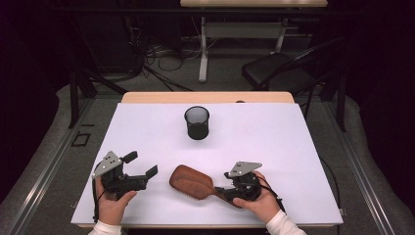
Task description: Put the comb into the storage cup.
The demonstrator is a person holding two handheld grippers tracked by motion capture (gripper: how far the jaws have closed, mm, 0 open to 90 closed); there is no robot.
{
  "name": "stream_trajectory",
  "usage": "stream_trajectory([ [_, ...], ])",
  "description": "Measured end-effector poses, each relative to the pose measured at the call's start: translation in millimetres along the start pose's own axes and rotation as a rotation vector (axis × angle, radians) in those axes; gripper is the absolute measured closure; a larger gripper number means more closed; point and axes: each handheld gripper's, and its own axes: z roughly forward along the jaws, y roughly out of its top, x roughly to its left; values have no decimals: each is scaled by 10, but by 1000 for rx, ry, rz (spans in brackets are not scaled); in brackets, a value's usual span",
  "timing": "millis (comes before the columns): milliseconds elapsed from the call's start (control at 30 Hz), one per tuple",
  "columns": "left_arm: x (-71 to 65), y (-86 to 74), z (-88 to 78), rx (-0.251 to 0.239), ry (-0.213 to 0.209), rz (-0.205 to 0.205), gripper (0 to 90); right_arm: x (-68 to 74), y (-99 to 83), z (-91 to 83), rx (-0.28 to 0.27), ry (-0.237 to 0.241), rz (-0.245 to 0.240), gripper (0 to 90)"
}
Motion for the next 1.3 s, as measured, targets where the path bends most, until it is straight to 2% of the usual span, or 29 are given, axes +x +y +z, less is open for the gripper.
stream_trajectory([
  [67, -2, 7, -5, -7, 1, -4, 20, -12, 8, 4, 8, 2, 4, 367],
  [167, 1, 2, -1, -7, 5, -7, 21, -42, 12, 11, 24, 4, 26, 288],
  [233, 9, -1, 1, -2, 5, -5, 21, -49, 13, 15, 24, -1, 27, 267],
  [267, 11, -1, 1, -2, 6, -7, 21, -52, 19, 11, 32, -1, 27, 234],
  [300, 13, 0, 3, -6, 8, -7, 21, -46, 29, 13, 37, 1, 17, 146],
  [400, 15, -2, 6, -6, 11, -10, 21, -41, 50, 17, 59, 2, 8, 138],
  [433, 17, -4, 8, -5, 11, -11, 21, -35, 75, 32, 76, 14, 8, 30],
  [467, 20, -6, 6, -6, 14, -11, 21, -27, 88, 41, 86, 13, 10, 0],
  [600, 28, -4, 1, -7, 16, -12, 21, -15, 131, 57, 104, 26, 9, 0],
  [667, 32, -5, 1, -7, 16, -12, 21, 3, 176, 79, 136, 31, 13, 0],
  [800, 32, -8, 5, -5, 16, -10, 21, 14, 198, 90, 165, 43, -7, 0],
  [867, 30, -8, 7, -5, 16, -9, 21, 22, 204, 99, 188, 42, -32, 0],
  [1000, 29, -6, 5, -3, 14, -3, 21, 32, 222, 113, 215, 40, -43, 0],
  [1033, 29, -6, 3, -4, 13, -3, 21, 39, 237, 119, 239, 42, -59, 0],
  [1200, 17, -13, 9, 6, 3, 12, 21, 51, 245, 150, 279, 39, -93, 0],
  [1300, 10, -9, 5, 4, 1, 21, 21, 53, 237, 168, 300, 39, -84, 0],
])
